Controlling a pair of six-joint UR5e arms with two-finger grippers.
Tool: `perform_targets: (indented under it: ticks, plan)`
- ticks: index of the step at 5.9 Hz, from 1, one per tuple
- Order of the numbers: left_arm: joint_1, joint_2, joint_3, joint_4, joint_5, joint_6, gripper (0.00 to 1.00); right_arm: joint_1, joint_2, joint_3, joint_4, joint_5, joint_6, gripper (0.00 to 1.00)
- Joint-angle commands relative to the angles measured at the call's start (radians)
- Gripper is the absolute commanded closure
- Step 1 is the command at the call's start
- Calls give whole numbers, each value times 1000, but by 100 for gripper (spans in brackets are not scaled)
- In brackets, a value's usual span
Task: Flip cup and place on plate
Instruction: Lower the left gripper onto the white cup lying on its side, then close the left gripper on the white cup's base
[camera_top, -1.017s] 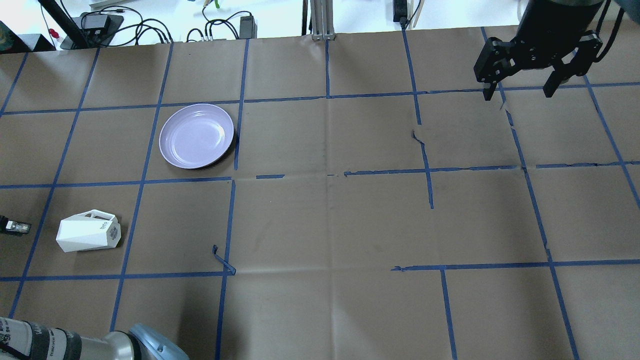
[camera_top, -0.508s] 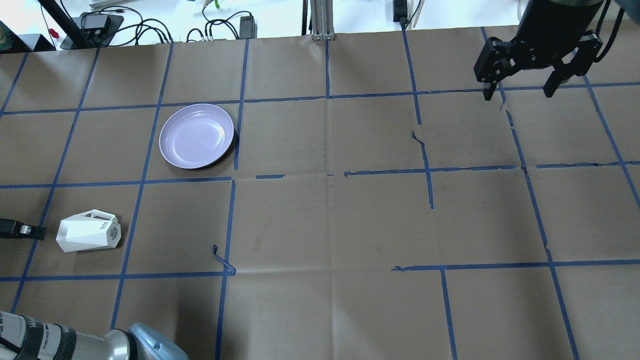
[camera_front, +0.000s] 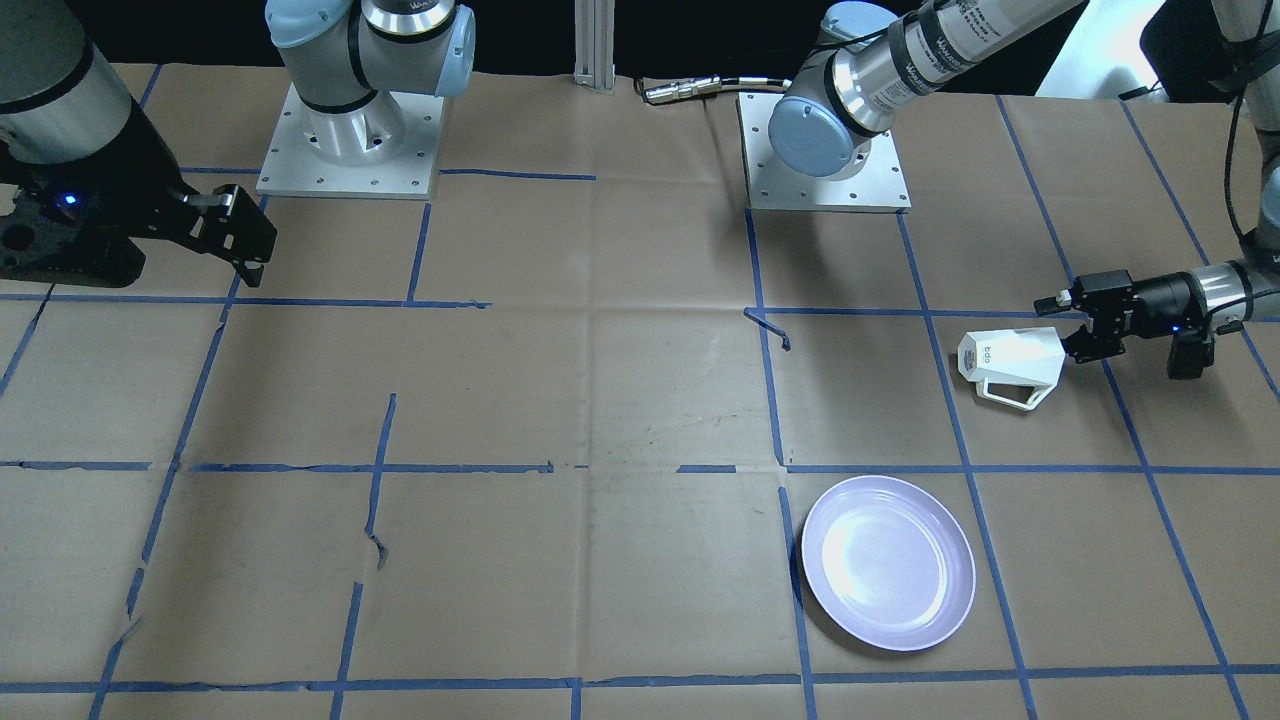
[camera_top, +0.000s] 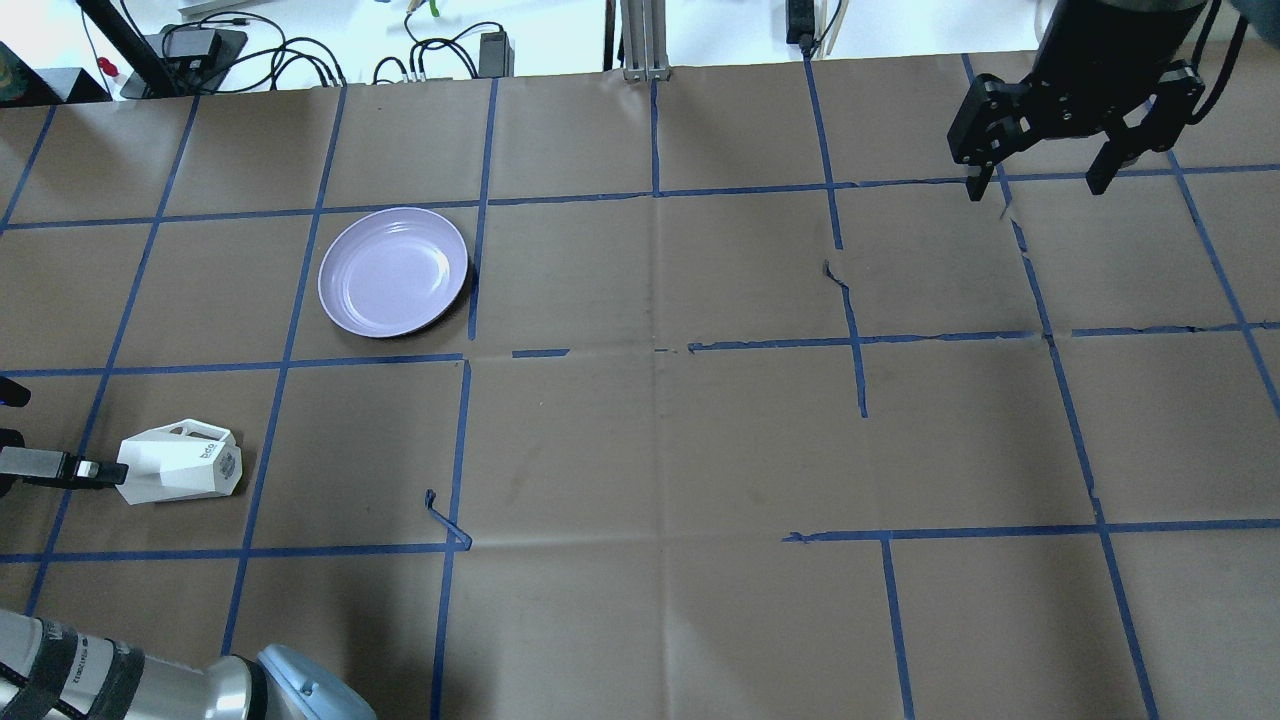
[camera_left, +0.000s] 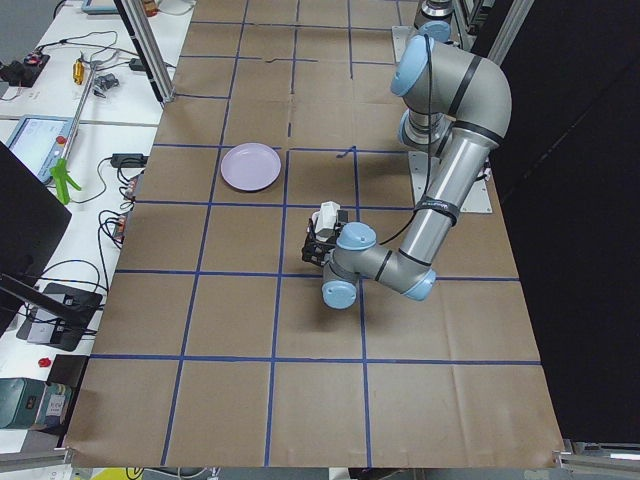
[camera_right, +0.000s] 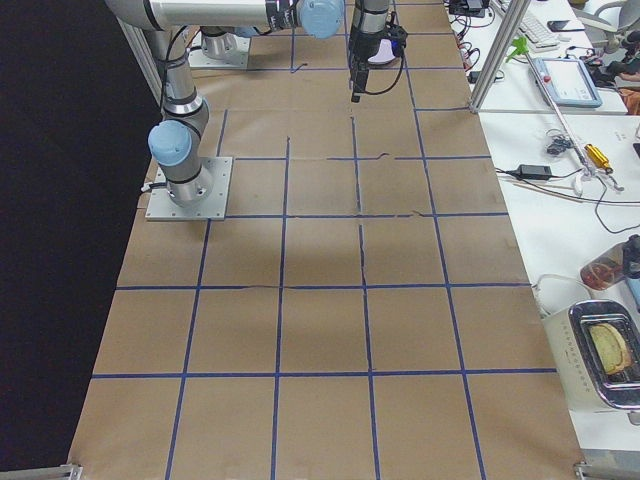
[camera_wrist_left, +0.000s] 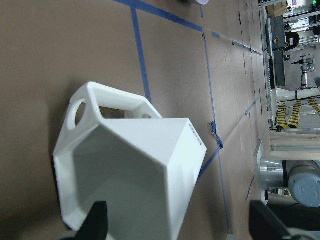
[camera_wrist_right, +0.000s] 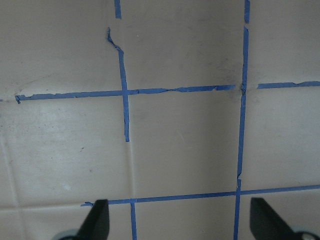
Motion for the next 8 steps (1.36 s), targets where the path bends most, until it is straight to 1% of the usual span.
perform_targets:
  ticks: [1, 2, 3, 4, 6, 8]
  plan:
    - [0, -18, 17, -14, -26, 8, 7, 0, 0, 0, 1, 0, 0, 0]
    - [0, -18, 20, -26, -47, 7, 55, 0, 0, 0, 1, 0, 0, 0]
    - [0, -18, 20, -27, -46, 7, 84, 0, 0, 0, 1, 0, 0, 0]
    - [2, -18, 20, -27, -46, 7, 99, 0, 0, 0, 0, 0, 0, 0]
    - [2, 0, 22, -56, -52, 7, 100, 0, 0, 0, 1, 0, 0, 0]
    - [2, 61, 42, -185, -57, -10, 100, 0, 0, 0, 1, 0, 0, 0]
